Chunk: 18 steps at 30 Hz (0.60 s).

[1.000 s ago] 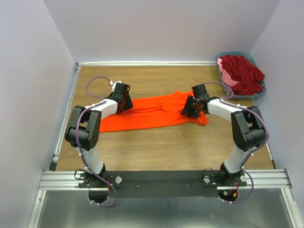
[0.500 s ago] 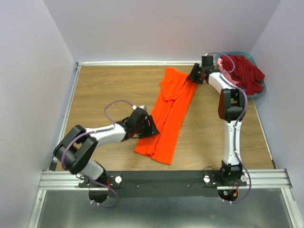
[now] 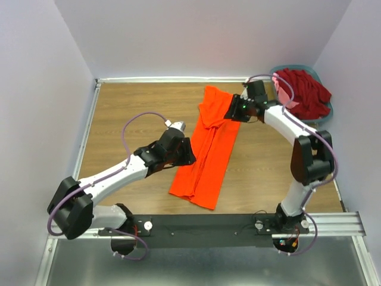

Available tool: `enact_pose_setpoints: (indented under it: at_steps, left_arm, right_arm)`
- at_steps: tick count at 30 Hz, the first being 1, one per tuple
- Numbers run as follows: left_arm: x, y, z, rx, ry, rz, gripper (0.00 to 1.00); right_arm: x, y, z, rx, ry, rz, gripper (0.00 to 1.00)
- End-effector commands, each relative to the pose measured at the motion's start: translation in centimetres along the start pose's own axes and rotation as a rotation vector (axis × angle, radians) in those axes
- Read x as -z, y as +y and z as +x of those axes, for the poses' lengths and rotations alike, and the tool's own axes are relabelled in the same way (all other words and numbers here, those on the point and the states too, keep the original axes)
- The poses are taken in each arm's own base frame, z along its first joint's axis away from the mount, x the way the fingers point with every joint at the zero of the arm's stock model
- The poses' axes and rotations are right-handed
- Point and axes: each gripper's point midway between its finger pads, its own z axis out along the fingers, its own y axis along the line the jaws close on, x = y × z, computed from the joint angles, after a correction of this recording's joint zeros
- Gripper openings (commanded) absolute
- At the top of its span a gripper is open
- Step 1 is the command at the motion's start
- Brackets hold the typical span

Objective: Fold and stack the t-shirts
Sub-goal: Fold the tshirt

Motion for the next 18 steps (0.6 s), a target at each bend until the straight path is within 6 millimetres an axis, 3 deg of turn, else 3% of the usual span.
enact_pose_setpoints:
  at_steps: [1, 3, 5, 8, 14, 15, 18]
  left_arm:
    - [-1.5, 2.6, 2.7, -0.166, 0.096, -0.108, 0.52]
    - [-2.5, 2.6, 2.6, -0.182, 0.089, -0.107, 0.49]
    - [-3.3, 2.3, 2.4, -0.185, 0.086, -0.101, 0.47]
    - [-5.0, 2.1, 2.9, -0.179, 0.115, -0.094, 0.45]
    - [-7.0, 1.6, 4.9, -0.11, 0.182, -0.055, 0.43]
    - [-7.4, 1.5, 5.0, -0.102, 0.184, -0.048, 0.43]
    - [-8.4, 1.4, 4.8, -0.078, 0.183, -0.06, 0.43]
  right_arm:
    - [1.3, 1.7, 7.6, -0.024, 0.121, -0.03, 0.48]
    - [1.2, 2.6, 8.7, -0.047, 0.114, -0.054, 0.43]
    - [0.5, 1.8, 9.8, -0.071, 0.123, -0.037, 0.35]
    - [-1.2, 0.3, 9.5, -0.084, 0.093, 0.024, 0.21]
    - [-4.7, -2.0, 8.9, -0.077, 0.101, 0.095, 0.22]
    - [-4.9, -2.1, 7.8, -0.072, 0.083, 0.094, 0.22]
    - [-6.6, -4.9, 6.8, -0.087, 0.08, 0.148, 0.26]
